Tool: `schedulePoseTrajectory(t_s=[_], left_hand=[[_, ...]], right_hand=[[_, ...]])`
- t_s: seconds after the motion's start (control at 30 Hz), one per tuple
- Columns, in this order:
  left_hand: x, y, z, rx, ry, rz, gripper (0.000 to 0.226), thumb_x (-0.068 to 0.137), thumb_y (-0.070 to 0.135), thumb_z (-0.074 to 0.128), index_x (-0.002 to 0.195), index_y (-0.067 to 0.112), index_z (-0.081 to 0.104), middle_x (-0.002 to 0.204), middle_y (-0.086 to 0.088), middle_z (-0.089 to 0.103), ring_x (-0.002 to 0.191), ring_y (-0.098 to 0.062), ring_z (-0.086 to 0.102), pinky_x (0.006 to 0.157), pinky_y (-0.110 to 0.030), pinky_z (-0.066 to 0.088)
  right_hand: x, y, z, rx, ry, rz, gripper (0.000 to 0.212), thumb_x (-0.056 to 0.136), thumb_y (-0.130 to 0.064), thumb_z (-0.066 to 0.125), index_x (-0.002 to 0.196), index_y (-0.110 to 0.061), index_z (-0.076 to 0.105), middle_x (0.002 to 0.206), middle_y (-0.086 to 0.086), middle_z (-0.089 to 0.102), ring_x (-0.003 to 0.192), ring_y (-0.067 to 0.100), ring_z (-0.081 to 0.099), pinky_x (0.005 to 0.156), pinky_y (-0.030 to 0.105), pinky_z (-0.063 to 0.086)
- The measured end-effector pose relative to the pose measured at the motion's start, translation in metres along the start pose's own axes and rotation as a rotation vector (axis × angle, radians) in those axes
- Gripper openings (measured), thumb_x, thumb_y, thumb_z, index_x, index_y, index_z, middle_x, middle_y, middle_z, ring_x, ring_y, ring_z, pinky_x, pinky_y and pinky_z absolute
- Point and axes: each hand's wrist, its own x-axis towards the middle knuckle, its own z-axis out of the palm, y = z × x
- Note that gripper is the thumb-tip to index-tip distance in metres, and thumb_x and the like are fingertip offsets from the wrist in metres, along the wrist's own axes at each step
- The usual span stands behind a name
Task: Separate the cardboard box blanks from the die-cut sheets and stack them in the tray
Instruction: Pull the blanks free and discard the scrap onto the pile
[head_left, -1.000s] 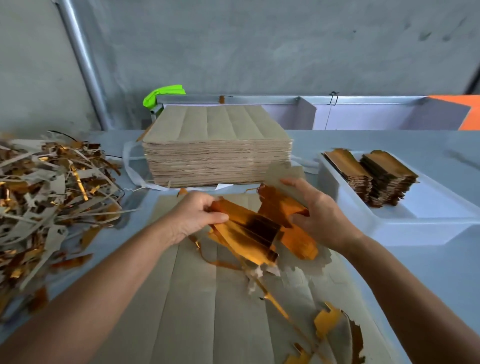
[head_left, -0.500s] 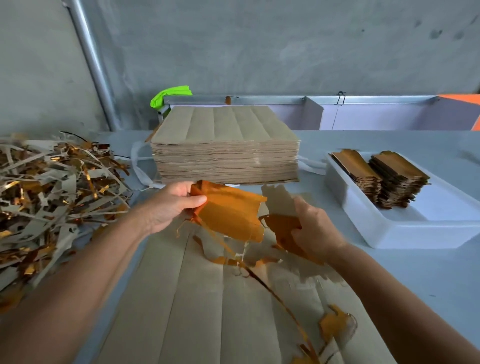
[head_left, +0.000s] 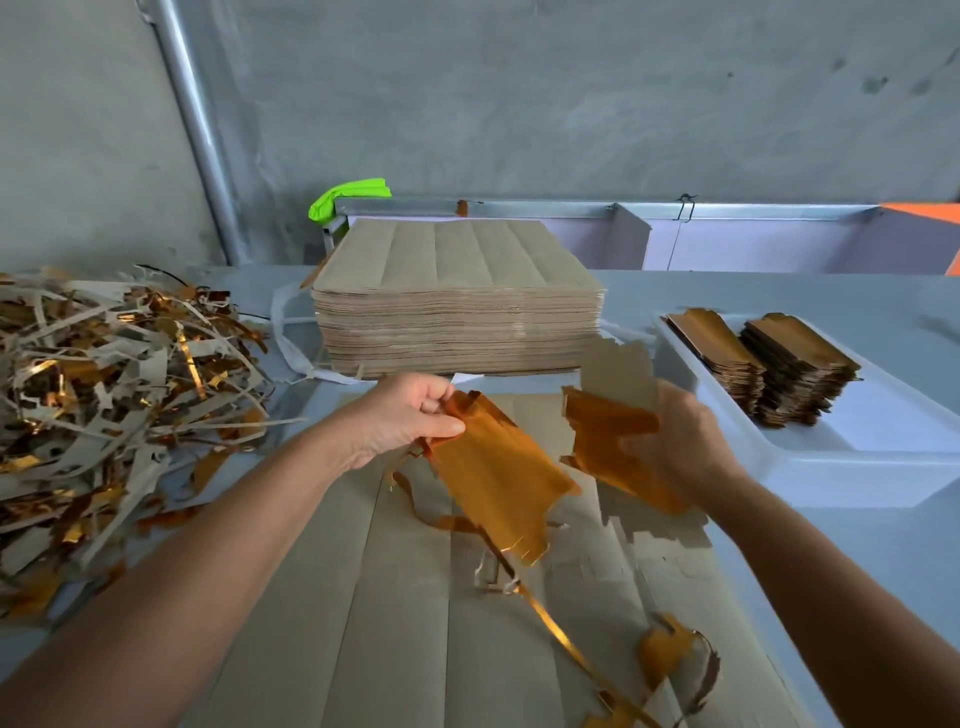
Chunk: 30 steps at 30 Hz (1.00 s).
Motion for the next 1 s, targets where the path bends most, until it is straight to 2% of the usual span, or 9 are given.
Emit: schedulePoseTrajectory(t_s=[0.13,0.23,0.33,0.4,0.47,0.57,0.77,0.93,1.0], left_hand=[[0.004,0.014,0.011,0.005,-0.115,0.044,0.011,0.086,0.006,0.065,0.096,0.01,0.068,0.09,-0.005,0.073,0.082,-0.013,0.07,0.074,-0.024,0.057],[0.008,0.021,0.025,0.075,-0.078,0.104,0.01,0.084,0.006,0.068,0.091,0.013,0.067,0.085,-0.004,0.073,0.078,-0.011,0.069,0.079,-0.029,0.057],[0.011,0.021,0.034,0.15,0.04,0.176,0.019,0.081,0.007,0.072,0.084,0.022,0.061,0.067,0.007,0.068,0.064,-0.001,0.06,0.077,-0.032,0.052],[0.011,0.021,0.036,0.158,0.132,0.218,0.027,0.079,0.009,0.074,0.082,0.028,0.056,0.061,0.01,0.066,0.059,0.0,0.058,0.073,-0.031,0.051],[0.011,0.022,0.041,0.137,0.196,0.249,0.029,0.077,0.011,0.076,0.082,0.028,0.054,0.063,0.01,0.067,0.059,-0.001,0.059,0.068,-0.028,0.051],[0.009,0.023,0.049,0.116,0.246,0.275,0.027,0.075,0.013,0.078,0.079,0.027,0.055,0.065,0.007,0.068,0.058,-0.003,0.061,0.062,-0.026,0.05],[0.002,0.012,0.02,0.021,0.175,0.221,0.027,0.072,0.019,0.08,0.091,0.022,0.061,0.07,0.006,0.07,0.063,-0.003,0.062,0.064,-0.015,0.048],[-0.001,-0.004,-0.01,0.229,0.183,0.156,0.022,0.084,0.011,0.068,0.098,0.024,0.057,0.064,0.004,0.067,0.053,-0.003,0.05,0.056,-0.015,0.04],[-0.002,-0.01,-0.024,0.086,0.281,0.127,0.021,0.091,0.009,0.058,0.107,0.023,0.055,0.064,0.002,0.065,0.048,-0.005,0.044,0.047,-0.014,0.036]], right_hand=[[-0.002,-0.012,0.0,0.167,-0.218,-0.091,0.085,0.072,0.0,0.076,0.14,-0.026,0.033,0.11,-0.009,0.053,0.111,0.017,0.05,0.08,0.025,0.047],[-0.01,-0.018,0.01,0.303,-0.387,-0.19,0.109,0.076,0.001,0.074,0.15,-0.038,0.004,0.144,-0.016,0.033,0.127,0.006,0.038,0.099,0.028,0.045],[-0.017,-0.02,0.013,0.439,-0.412,-0.144,0.068,0.085,-0.001,0.064,0.137,-0.04,0.042,0.136,-0.013,0.051,0.111,0.002,0.056,0.078,0.018,0.053],[-0.021,-0.02,0.014,0.546,-0.435,-0.047,0.039,0.092,-0.005,0.055,0.107,-0.039,0.065,0.102,-0.008,0.071,0.083,0.004,0.068,0.06,0.016,0.053],[-0.023,-0.021,0.015,0.672,-0.423,0.074,0.03,0.096,-0.013,0.05,0.091,-0.033,0.072,0.081,-0.004,0.074,0.065,0.009,0.069,0.052,0.022,0.053],[-0.023,-0.021,0.02,0.692,-0.386,0.093,0.016,0.09,-0.033,0.06,0.083,-0.027,0.073,0.074,-0.003,0.073,0.063,0.012,0.069,0.053,0.027,0.053],[-0.023,-0.012,0.013,0.752,-0.214,0.123,0.017,0.09,-0.009,0.06,0.094,-0.022,0.07,0.098,0.011,0.071,0.089,0.032,0.068,0.074,0.05,0.057],[-0.015,0.002,0.002,0.781,0.007,0.229,0.016,0.091,-0.011,0.059,0.098,-0.024,0.065,0.098,0.002,0.067,0.093,0.028,0.063,0.078,0.049,0.053],[-0.012,0.008,-0.007,0.813,0.126,0.28,0.017,0.092,-0.013,0.059,0.101,-0.026,0.062,0.097,-0.004,0.063,0.09,0.022,0.06,0.074,0.044,0.052]])
